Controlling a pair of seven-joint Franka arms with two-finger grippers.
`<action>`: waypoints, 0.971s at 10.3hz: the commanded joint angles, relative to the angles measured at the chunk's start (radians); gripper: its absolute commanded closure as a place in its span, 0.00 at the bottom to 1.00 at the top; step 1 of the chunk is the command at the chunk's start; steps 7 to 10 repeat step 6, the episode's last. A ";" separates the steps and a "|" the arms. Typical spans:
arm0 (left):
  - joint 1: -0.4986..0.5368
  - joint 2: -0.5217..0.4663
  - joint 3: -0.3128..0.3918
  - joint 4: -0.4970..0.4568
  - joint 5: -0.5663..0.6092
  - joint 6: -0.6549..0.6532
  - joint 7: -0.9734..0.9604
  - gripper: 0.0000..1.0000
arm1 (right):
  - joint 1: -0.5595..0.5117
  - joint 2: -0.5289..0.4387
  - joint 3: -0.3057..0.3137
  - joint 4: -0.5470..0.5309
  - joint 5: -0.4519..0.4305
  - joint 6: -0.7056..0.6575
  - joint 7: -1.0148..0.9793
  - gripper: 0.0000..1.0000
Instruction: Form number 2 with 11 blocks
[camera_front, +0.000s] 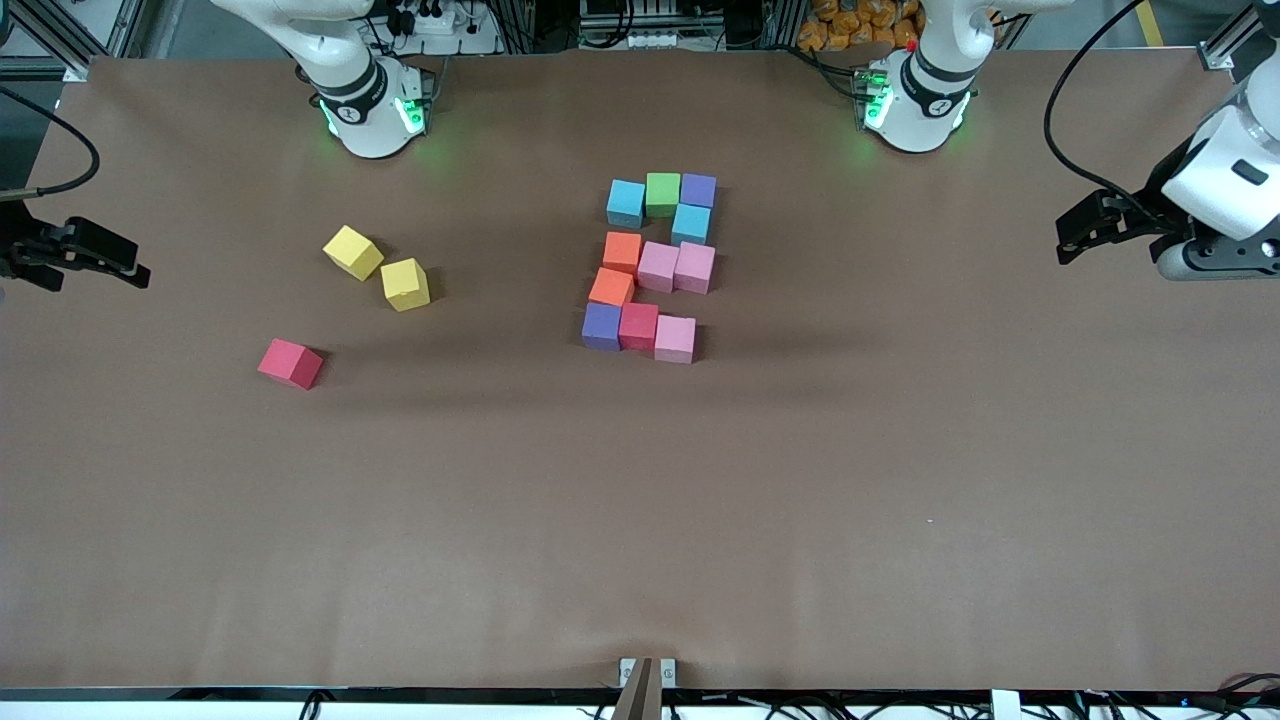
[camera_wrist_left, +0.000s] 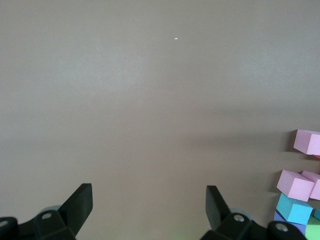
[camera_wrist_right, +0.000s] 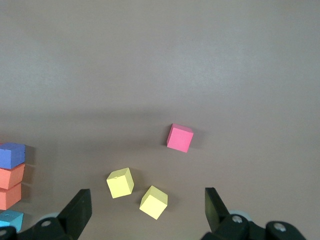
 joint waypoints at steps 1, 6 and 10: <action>-0.022 0.002 0.024 0.029 -0.022 -0.021 0.022 0.00 | -0.015 0.012 0.014 0.024 -0.012 -0.015 0.005 0.00; -0.023 0.005 0.024 0.029 -0.024 -0.021 0.018 0.00 | -0.013 0.012 0.014 0.024 -0.012 -0.016 0.005 0.00; -0.023 0.005 0.024 0.029 -0.024 -0.021 0.018 0.00 | -0.013 0.012 0.014 0.024 -0.012 -0.016 0.005 0.00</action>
